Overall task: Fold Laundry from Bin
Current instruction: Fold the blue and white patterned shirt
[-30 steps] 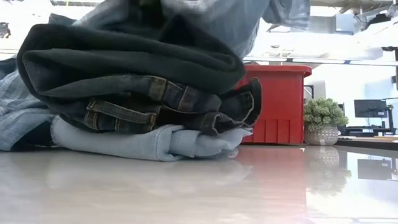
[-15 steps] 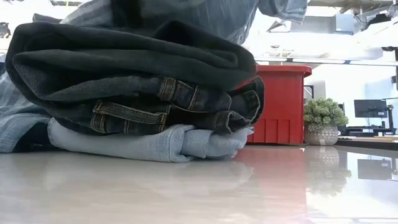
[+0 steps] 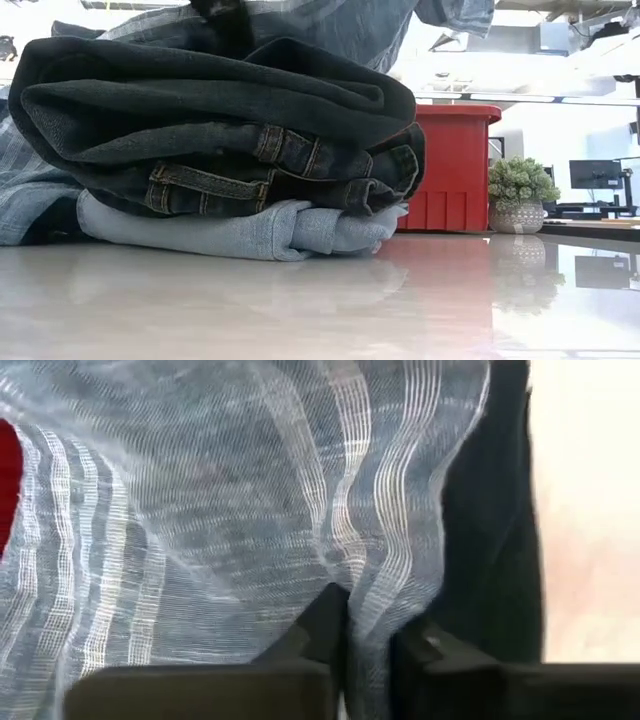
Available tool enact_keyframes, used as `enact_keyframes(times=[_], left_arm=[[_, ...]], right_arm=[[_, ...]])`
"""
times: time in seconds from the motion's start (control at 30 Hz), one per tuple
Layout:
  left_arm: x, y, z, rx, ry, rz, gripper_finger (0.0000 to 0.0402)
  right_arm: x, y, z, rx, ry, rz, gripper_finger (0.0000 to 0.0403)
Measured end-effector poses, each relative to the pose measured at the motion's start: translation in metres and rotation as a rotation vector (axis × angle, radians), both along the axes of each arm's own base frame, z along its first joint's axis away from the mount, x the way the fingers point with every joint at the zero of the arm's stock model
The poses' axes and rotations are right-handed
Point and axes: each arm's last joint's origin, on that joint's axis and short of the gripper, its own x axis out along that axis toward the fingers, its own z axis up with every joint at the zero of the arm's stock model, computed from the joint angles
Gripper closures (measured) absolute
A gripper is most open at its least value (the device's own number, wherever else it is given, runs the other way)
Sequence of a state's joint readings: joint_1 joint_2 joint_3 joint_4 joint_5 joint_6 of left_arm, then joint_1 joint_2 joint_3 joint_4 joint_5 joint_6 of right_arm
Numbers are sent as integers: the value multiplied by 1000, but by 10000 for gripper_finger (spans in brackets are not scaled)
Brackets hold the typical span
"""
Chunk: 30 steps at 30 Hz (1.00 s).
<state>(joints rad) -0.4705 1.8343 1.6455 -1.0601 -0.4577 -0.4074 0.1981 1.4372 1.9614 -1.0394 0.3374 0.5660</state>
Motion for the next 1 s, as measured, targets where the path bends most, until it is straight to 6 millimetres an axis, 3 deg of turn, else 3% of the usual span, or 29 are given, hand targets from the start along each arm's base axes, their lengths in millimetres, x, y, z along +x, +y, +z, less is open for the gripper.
enact_keyframes(times=[0.13, 0.3, 0.43, 0.6, 0.7, 0.8, 0.9, 1.0], left_arm=[[0, -13, 4, -76, -85, 16, 397], [-24, -33, 19, -101, -154, 76, 401], [-51, -46, 33, -99, -238, 160, 401], [-86, -54, 63, -220, -375, 232, 401], [-105, -56, 76, -300, -438, 287, 401], [-126, -60, 88, -378, -506, 337, 401], [-147, -57, 102, -438, -588, 374, 401], [-161, -51, 112, -456, -660, 401, 401]], right_arm=[[8, -11, 1, -50, -19, -7, 372], [45, -23, -4, -101, -81, 96, 372], [96, -32, -17, -179, -181, 173, 372], [172, -45, -38, -262, -499, 249, 373], [220, -59, -66, -308, -677, 222, 373], [258, -82, -99, -301, -585, 256, 363], [266, -105, -107, -242, -380, 300, 334], [246, -122, -101, -191, -275, 298, 286]])
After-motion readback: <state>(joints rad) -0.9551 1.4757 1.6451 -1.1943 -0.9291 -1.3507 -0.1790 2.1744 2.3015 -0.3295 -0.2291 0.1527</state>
